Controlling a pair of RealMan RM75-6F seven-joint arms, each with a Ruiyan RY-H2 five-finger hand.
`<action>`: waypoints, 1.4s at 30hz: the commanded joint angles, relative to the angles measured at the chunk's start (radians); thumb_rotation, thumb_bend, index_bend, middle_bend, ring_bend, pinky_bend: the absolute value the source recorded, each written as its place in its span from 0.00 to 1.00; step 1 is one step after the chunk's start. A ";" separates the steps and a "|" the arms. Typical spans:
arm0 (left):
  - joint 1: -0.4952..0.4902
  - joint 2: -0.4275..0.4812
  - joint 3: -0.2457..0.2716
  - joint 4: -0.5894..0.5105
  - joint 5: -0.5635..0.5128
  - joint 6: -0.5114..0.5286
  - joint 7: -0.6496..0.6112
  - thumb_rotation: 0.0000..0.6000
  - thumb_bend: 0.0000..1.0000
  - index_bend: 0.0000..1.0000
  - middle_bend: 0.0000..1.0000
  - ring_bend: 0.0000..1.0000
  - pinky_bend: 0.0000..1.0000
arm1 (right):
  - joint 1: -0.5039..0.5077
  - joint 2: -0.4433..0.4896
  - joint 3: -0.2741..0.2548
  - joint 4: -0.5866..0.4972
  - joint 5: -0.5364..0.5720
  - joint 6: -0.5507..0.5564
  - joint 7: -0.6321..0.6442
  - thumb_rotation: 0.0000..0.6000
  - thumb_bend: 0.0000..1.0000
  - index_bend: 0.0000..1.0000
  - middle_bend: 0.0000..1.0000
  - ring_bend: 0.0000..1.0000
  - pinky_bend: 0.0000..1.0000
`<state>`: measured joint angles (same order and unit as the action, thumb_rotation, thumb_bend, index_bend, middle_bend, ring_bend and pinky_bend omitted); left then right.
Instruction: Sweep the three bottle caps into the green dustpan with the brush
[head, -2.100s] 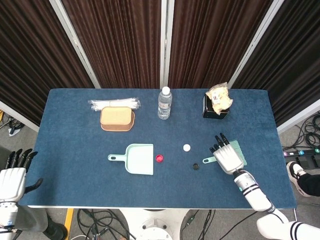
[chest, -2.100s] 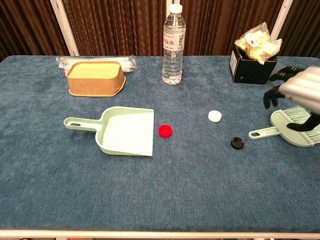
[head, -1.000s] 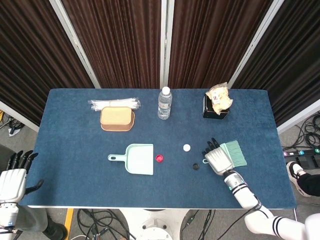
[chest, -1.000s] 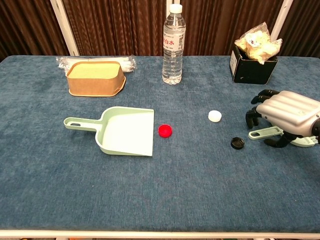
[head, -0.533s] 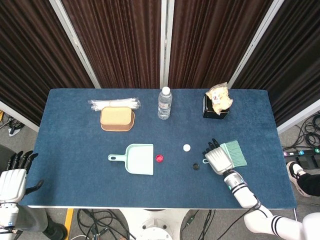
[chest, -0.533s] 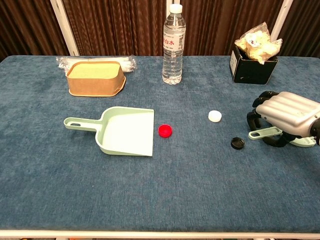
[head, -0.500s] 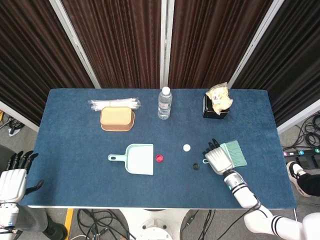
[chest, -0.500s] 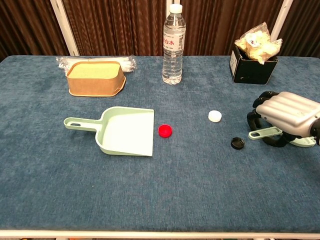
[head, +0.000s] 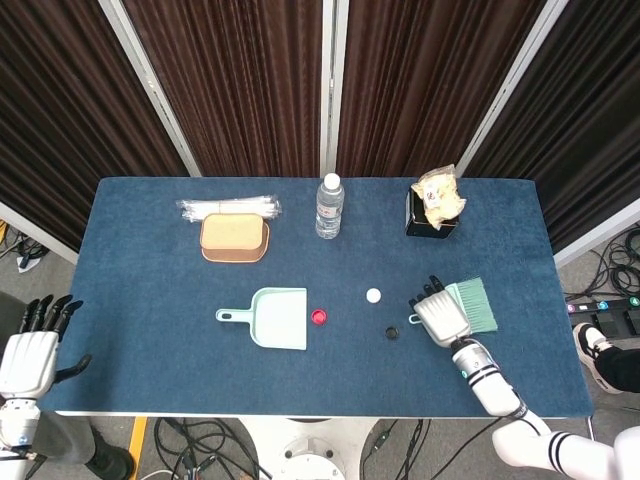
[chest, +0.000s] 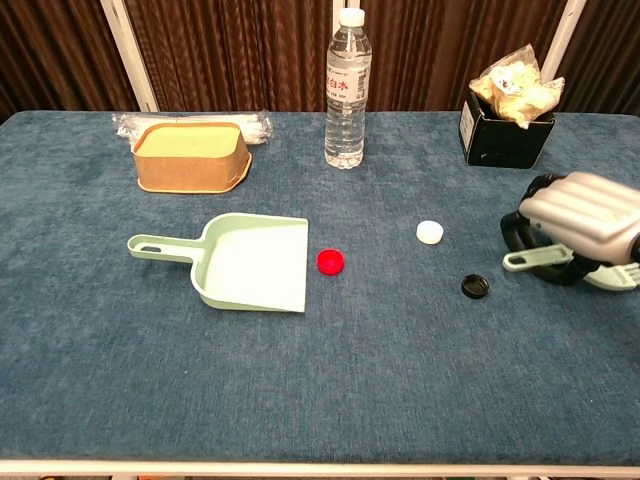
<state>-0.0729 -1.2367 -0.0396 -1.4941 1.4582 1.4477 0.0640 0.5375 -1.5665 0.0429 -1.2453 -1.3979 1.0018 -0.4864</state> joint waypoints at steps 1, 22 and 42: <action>-0.025 0.017 -0.011 -0.011 0.018 -0.017 -0.017 1.00 0.19 0.15 0.11 0.01 0.00 | 0.004 0.049 0.021 -0.055 0.002 0.013 0.031 1.00 0.32 0.60 0.55 0.27 0.16; -0.356 0.033 -0.078 -0.141 -0.123 -0.482 0.089 1.00 0.17 0.23 0.25 0.19 0.07 | 0.056 0.326 0.131 -0.290 -0.087 0.038 0.681 1.00 0.35 0.64 0.57 0.27 0.18; -0.515 -0.259 -0.089 -0.103 -0.326 -0.519 0.364 1.00 0.18 0.34 0.38 0.28 0.19 | 0.052 0.324 0.094 -0.255 -0.095 0.049 0.757 1.00 0.36 0.64 0.57 0.27 0.18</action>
<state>-0.5766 -1.4723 -0.1286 -1.6160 1.1536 0.9155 0.4012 0.5893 -1.2422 0.1372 -1.5007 -1.4924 1.0511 0.2698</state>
